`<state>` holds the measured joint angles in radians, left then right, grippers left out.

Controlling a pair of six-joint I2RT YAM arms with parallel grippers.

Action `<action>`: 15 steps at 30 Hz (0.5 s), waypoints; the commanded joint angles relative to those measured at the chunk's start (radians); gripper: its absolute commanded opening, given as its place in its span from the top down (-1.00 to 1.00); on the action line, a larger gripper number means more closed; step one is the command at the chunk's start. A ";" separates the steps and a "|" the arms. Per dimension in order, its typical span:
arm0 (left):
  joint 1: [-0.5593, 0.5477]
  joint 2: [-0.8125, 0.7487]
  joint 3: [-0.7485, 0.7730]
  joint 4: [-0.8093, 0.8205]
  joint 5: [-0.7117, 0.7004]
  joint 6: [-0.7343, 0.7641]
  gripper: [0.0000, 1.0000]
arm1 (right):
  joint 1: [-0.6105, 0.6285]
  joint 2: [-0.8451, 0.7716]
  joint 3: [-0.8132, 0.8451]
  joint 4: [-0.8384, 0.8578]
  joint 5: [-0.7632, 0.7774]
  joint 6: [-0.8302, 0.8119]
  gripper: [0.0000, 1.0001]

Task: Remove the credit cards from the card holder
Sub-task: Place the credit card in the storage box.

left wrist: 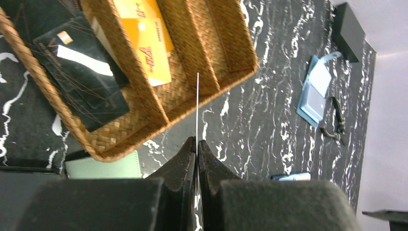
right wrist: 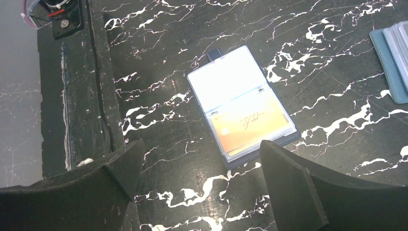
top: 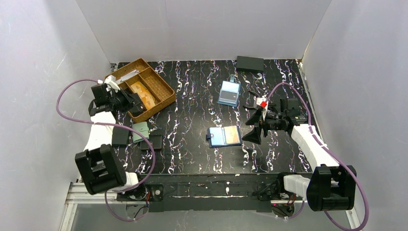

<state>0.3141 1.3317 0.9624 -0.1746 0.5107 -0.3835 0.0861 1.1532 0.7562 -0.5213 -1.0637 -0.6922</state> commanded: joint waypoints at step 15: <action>0.054 0.223 0.190 -0.054 -0.080 0.076 1.00 | -0.018 -0.027 -0.009 0.013 -0.003 -0.013 -0.97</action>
<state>0.3547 1.5248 1.1052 -0.2091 0.4259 -0.3316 0.0781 1.1442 0.7551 -0.5217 -1.0561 -0.6922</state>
